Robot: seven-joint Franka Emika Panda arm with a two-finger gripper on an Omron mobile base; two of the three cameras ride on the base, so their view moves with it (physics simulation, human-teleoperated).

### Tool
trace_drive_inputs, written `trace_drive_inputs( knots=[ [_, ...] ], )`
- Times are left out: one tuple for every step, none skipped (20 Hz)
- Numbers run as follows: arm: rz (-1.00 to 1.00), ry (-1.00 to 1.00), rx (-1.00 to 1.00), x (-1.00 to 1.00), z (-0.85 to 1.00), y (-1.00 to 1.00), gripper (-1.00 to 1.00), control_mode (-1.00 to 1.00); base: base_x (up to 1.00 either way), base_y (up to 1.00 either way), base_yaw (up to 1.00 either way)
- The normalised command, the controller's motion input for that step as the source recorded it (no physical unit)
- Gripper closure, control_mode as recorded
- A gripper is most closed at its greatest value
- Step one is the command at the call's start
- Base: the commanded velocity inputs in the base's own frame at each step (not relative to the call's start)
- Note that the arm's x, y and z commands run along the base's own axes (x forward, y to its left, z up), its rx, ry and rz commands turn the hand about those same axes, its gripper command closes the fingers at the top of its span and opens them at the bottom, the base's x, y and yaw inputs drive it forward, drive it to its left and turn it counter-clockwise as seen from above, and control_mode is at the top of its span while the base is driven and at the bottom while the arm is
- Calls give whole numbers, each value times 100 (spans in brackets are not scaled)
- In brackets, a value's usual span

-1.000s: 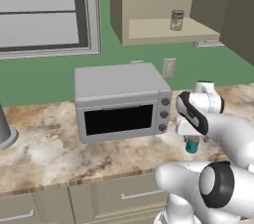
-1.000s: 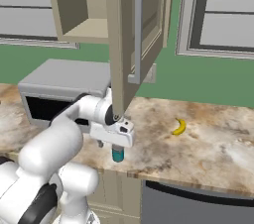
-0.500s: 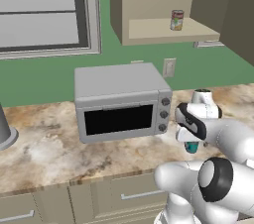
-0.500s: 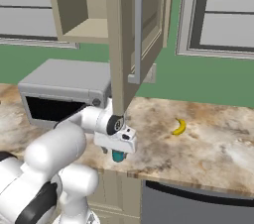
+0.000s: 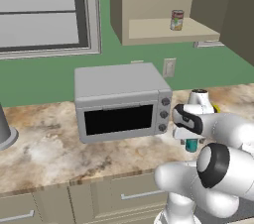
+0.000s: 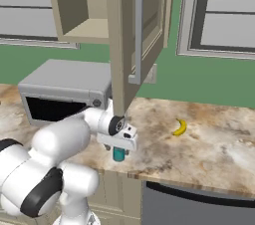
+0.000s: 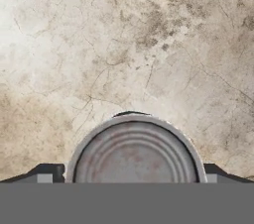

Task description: Restock the canned food cabinet by taking the new fresh canned food from the counter and placing it in the cabinet. Then, take the old canned food from the cabinet and place it on the counter.

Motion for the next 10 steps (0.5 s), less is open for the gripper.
trace_drive_inputs(
  knots=[
    [0, -4, -1, 33, -14, 0, -100, -100, 0, 0, 0],
    [0, -2, -1, 24, -17, 0, -100, -100, 0, 0, 0],
    [0, -1, -3, 5, -26, 0, -100, -100, 0, 0, 0],
    [0, 0, -4, 0, -24, 0, 100, -100, 0, 0, 0],
    [0, 0, -2, 0, -11, 0, 100, -100, 0, 0, 0],
    [0, 0, 0, 0, 0, 0, 100, -100, 0, 0, 0],
    [0, 0, 0, 0, 0, 0, 100, -100, 0, 0, 0],
    [0, 0, 0, 0, 0, 0, 100, -100, 0, 0, 0],
    [0, 0, 0, -19, 0, 0, 100, -100, 0, 0, 0],
    [1, -5, 0, -36, 0, 0, 100, -100, 0, 0, 0]
  ],
)
